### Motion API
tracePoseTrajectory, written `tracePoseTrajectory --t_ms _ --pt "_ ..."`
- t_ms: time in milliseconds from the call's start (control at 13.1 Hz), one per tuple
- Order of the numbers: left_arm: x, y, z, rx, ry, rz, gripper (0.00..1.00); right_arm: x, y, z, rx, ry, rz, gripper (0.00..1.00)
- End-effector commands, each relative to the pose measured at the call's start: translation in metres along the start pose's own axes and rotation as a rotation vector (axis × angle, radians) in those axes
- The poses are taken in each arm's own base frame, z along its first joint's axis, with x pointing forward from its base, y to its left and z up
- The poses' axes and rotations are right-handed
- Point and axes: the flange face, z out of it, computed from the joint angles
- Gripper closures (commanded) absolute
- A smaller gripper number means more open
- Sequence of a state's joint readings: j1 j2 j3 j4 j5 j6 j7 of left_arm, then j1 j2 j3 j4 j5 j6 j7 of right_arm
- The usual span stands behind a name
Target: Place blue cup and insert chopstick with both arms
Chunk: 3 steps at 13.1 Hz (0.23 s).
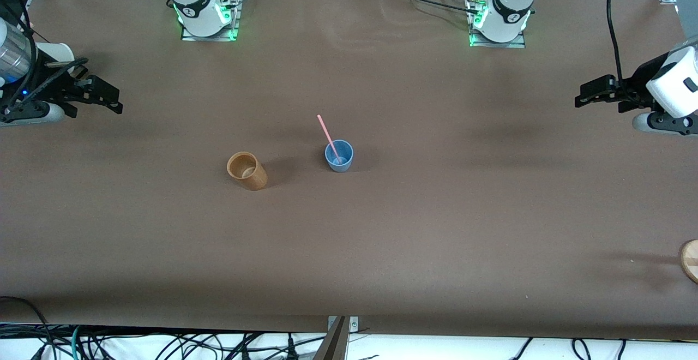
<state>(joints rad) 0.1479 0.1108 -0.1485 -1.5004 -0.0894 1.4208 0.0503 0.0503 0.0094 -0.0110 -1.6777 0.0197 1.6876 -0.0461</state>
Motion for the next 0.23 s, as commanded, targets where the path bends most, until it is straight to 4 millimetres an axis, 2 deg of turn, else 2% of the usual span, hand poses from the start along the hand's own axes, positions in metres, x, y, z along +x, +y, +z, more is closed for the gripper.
tracePoseTrajectory --t_ms 0,152 --pt "-0.0011 -0.0001 -0.0011 0.025 0.007 0.021 0.0 -0.0053 0.0023 -0.0017 -0.021 -0.008 -0.004 0.0" --pt "-0.0011 0.0001 -0.0011 0.024 0.008 0.021 0.0 -0.0039 -0.0052 -0.0033 -0.023 0.0 -0.017 0.0"
